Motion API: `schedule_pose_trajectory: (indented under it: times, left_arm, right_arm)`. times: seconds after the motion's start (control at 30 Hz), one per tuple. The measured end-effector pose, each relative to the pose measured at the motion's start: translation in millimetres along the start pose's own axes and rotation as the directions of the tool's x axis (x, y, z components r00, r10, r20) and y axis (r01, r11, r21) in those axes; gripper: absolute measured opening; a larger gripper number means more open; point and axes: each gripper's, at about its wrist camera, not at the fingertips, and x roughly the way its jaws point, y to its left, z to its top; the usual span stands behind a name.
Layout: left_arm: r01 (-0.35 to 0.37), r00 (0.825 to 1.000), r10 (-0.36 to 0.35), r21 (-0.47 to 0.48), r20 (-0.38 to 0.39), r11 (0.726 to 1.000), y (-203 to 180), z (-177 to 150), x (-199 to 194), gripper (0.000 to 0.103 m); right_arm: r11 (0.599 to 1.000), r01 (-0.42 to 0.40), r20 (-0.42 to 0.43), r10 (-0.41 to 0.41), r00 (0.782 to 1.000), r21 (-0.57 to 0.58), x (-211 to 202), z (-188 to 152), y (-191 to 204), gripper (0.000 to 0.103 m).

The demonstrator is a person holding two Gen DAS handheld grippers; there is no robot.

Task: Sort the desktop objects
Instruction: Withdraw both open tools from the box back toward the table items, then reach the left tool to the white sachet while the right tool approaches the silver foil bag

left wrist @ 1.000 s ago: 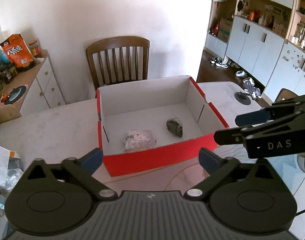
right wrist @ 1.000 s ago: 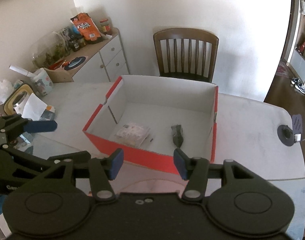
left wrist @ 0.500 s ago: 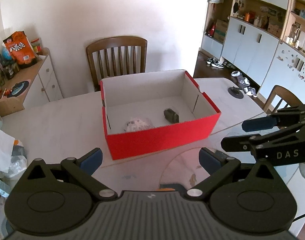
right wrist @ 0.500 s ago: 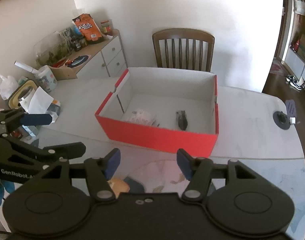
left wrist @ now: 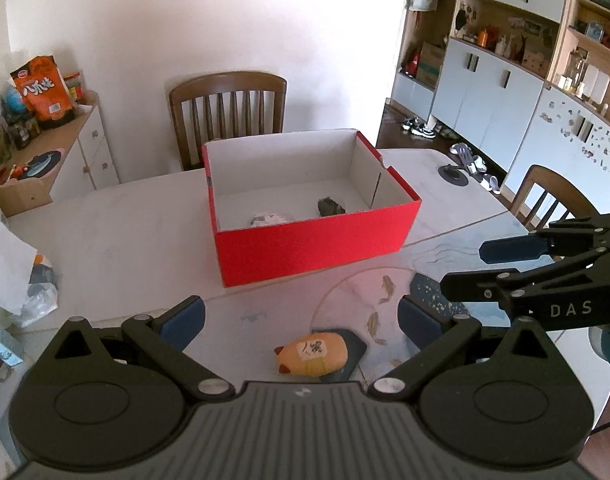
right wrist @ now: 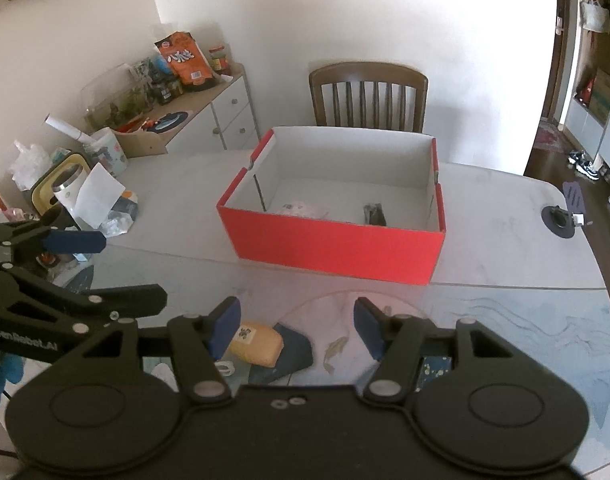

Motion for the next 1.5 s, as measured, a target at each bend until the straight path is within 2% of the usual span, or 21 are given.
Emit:
schedule_pose_trajectory:
  times: [0.37, 0.87, 1.2, 1.5]
  left_arm:
    - [0.027, 1.0, -0.027, -0.008, 0.011, 1.0, 6, -20, -23, 0.103]
    - [-0.017, 1.0, 0.018, -0.014, 0.024, 1.0, 17, -54, -33, 0.103]
    - [-0.025, 0.999, 0.024, -0.04, -0.024, 0.999, 30, -82, -18, 0.103]
    - [-0.037, 0.994, 0.03, -0.061, -0.103, 0.997, 45, -109, 6, 0.103]
  right_arm:
    - [1.0, 0.017, 0.022, -0.017, 1.0, 0.003, -11, -23, 15, 0.063]
    - [0.999, 0.039, 0.013, -0.039, 0.999, 0.016, -11, -61, 21, 0.063]
    - [0.999, 0.047, 0.008, -0.047, 0.999, -0.003, 1, -83, 30, 0.063]
    - [0.996, 0.053, -0.038, -0.056, 0.998, -0.067, 21, -103, 43, 0.063]
